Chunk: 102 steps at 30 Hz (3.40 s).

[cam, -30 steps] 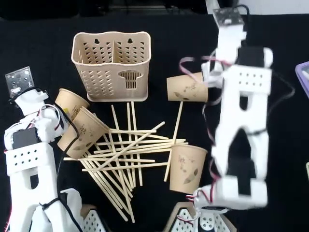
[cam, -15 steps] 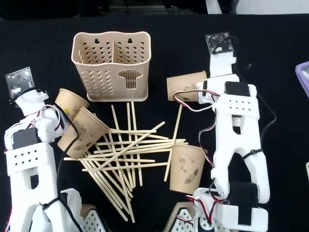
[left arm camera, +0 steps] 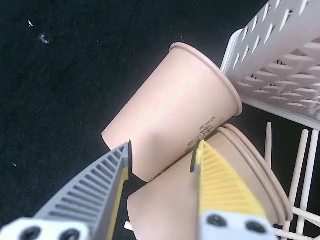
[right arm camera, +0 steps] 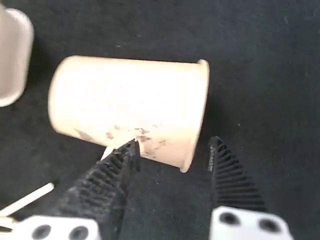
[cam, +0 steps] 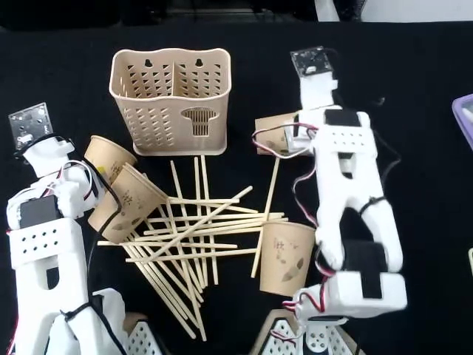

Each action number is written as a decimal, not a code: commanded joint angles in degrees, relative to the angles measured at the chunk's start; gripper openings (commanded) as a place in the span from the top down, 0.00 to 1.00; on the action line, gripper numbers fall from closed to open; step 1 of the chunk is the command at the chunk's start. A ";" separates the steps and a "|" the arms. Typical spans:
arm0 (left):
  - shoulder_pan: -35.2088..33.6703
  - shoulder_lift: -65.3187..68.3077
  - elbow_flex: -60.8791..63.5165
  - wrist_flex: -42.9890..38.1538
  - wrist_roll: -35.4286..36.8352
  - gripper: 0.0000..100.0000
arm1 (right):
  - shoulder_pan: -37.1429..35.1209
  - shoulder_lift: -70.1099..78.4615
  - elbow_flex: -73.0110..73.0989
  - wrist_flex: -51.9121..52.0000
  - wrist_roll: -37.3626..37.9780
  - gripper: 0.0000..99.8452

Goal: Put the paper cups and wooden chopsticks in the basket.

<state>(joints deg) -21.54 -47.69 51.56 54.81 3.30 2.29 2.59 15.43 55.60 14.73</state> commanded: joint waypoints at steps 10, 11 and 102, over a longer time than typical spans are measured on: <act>-0.57 -1.41 -0.57 -0.97 0.35 0.78 | 1.05 1.98 -3.47 -0.79 3.08 0.88; -0.57 -1.41 -0.57 -0.97 0.35 0.78 | 1.14 1.80 -3.38 -0.79 3.69 0.92; -0.57 -1.41 -0.57 -0.97 0.26 0.78 | -2.99 -24.92 -34.15 22.77 3.16 0.99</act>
<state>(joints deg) -21.54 -47.69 51.56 54.81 3.30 4.40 -21.76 -8.40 76.18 20.88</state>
